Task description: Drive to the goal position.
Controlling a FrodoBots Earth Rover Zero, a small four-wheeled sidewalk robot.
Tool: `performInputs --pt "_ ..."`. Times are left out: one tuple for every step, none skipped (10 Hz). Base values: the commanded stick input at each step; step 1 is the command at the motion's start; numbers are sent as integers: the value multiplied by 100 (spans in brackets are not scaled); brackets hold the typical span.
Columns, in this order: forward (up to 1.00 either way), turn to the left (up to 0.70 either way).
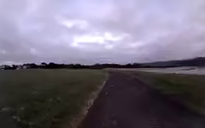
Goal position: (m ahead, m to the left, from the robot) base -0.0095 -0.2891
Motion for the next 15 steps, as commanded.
performInputs --pt "50 -25" --pt "50 -25" --pt "50 -25" --pt "50 -25" --pt "50 -25" --pt "50 -25" --pt "50 -25" --pt "50 -25" --pt "50 -25" --pt "50 -19" --pt "50 -14" --pt "50 -8" --pt "50 -2" --pt "50 0" --pt "50 0"
